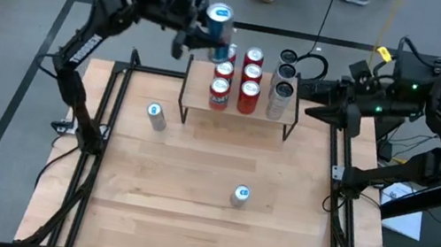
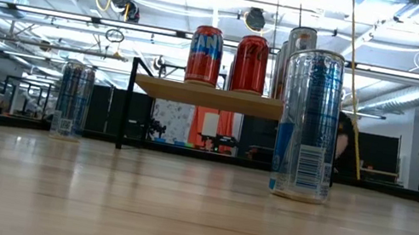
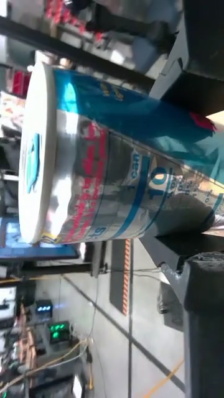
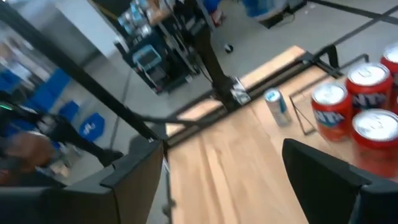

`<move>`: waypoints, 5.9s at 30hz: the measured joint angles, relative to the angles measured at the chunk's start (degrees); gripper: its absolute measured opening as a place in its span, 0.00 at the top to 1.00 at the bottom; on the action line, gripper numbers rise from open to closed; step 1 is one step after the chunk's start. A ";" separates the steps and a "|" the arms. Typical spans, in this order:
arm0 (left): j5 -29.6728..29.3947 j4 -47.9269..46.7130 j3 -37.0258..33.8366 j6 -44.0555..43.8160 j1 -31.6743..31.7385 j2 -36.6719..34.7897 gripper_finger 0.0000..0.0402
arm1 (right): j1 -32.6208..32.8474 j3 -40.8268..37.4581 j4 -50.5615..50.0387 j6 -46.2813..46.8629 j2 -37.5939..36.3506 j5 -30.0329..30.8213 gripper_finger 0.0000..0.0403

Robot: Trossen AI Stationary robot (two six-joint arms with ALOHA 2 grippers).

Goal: Place canned beverage on shelf
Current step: Put the top right blue soda can on the shelf

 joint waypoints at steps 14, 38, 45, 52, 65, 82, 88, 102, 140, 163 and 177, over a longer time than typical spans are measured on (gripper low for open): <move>18.72 -26.23 -0.02 19.93 18.81 -0.38 0.44 | 6.20 0.00 18.02 5.02 4.23 6.04 0.23; 35.41 -14.93 -24.60 26.31 27.94 0.43 0.44 | 13.46 -0.11 20.70 7.10 8.92 6.15 0.23; 24.92 -10.51 -24.61 26.63 26.79 0.43 0.44 | 13.46 -0.09 20.71 6.81 8.67 6.15 0.23; 18.77 -10.56 -24.61 23.36 26.41 0.43 0.44 | 13.46 -0.09 20.68 5.38 8.66 6.13 0.23; 41.25 -10.98 -28.07 41.55 28.27 0.35 0.44 | 13.46 -0.07 17.43 -0.48 8.65 6.09 0.23; 31.86 -8.74 -35.26 48.62 27.05 0.39 0.44 | 13.42 -0.07 13.98 -5.82 8.65 9.23 0.23; 28.89 -4.77 -35.26 48.55 25.37 0.39 0.44 | 13.42 -0.07 13.96 -6.55 8.63 9.16 0.23; 36.58 -2.86 -35.25 42.16 23.51 0.39 0.44 | 13.42 -0.04 12.85 -7.33 8.63 9.12 0.23; 23.57 2.95 -42.75 50.03 24.05 1.48 0.44 | 12.66 -0.04 13.80 -10.01 8.65 9.51 0.23; 28.46 6.75 -42.71 46.99 26.87 6.42 0.44 | 12.66 -0.04 13.76 -10.24 8.65 9.45 0.23; 33.18 7.19 -42.73 48.50 29.01 6.42 0.44 | 12.65 -0.04 12.78 -9.86 8.65 9.49 0.23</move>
